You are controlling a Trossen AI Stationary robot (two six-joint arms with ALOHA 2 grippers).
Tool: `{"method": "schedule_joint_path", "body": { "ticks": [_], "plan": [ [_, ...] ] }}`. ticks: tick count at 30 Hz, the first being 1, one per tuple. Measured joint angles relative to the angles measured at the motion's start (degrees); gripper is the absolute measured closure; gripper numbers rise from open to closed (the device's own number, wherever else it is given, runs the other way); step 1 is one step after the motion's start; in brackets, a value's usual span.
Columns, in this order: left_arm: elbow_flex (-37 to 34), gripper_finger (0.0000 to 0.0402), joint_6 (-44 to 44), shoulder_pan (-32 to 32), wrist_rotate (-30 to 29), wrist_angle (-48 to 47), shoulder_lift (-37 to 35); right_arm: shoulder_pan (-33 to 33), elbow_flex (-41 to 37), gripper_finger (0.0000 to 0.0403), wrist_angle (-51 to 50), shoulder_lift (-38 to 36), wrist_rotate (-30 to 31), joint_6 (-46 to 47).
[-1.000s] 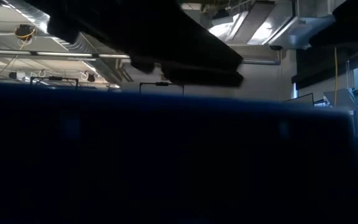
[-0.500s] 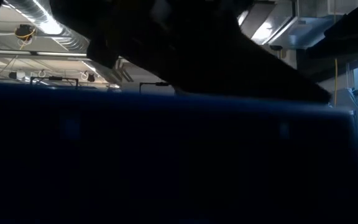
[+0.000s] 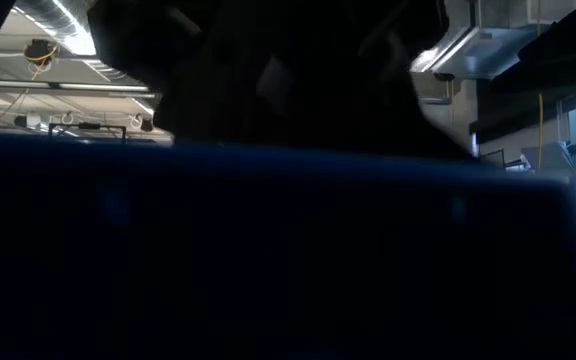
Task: Sort blocks by size
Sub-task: Put the orange game piece into the gray bin
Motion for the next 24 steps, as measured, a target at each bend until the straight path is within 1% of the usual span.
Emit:
{"method": "schedule_joint_path", "body": {
  "ticks": [12,19,24],
  "plan": [
    [0.0,0.0169,0.1,0.2,0.1,1.9,0.3,0.0,0.0,0.0155,-0.1,0.0,0.0,0.0],
    [0.0,0.0169,2.4,0.5,0.1,2.9,0.3,0.0,0.0,0.0155,-0.1,0.0,0.0,0.0],
    [0.0,0.0169,2.1,1.0,1.2,5.8,1.8,0.0,0.0,0.0155,0.0,0.0,0.0,0.0]
  ]
}}
